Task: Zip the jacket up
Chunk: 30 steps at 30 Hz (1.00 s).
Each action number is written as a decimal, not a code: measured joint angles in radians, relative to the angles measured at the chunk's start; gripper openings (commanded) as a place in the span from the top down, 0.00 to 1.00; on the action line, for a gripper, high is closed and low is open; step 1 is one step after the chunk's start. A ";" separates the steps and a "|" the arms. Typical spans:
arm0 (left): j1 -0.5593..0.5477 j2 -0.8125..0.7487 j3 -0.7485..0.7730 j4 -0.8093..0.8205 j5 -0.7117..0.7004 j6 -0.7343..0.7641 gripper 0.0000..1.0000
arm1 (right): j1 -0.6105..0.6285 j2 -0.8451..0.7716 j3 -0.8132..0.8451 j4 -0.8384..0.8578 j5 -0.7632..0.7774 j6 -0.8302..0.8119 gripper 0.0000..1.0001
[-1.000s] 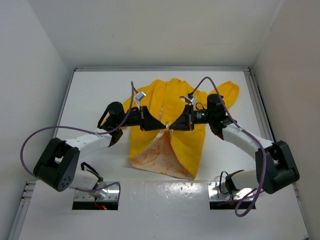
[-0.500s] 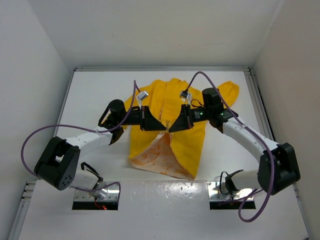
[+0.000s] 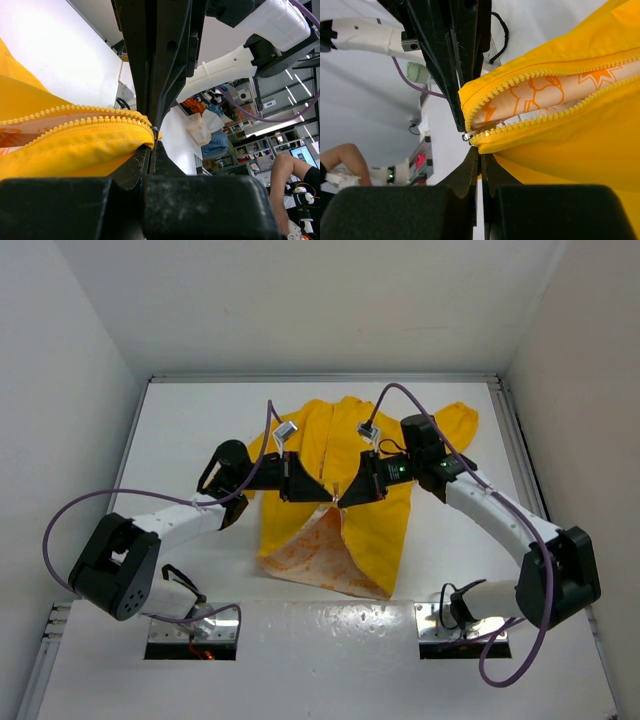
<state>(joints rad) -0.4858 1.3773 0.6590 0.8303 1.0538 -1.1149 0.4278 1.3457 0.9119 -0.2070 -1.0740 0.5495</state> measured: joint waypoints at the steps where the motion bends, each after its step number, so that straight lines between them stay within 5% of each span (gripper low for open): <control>1: 0.000 0.000 0.000 0.000 0.002 -0.002 1.00 | 0.003 0.000 0.006 -0.013 0.000 -0.014 1.00; 30: 0.003 0.011 -0.017 0.050 0.037 -0.092 1.00 | 0.114 -0.046 0.119 -0.327 0.124 -0.537 1.00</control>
<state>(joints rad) -0.4831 1.3888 0.6418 0.8803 1.0912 -1.2072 0.5423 1.2999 1.0313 -0.5343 -0.9501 0.0128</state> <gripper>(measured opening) 0.010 0.009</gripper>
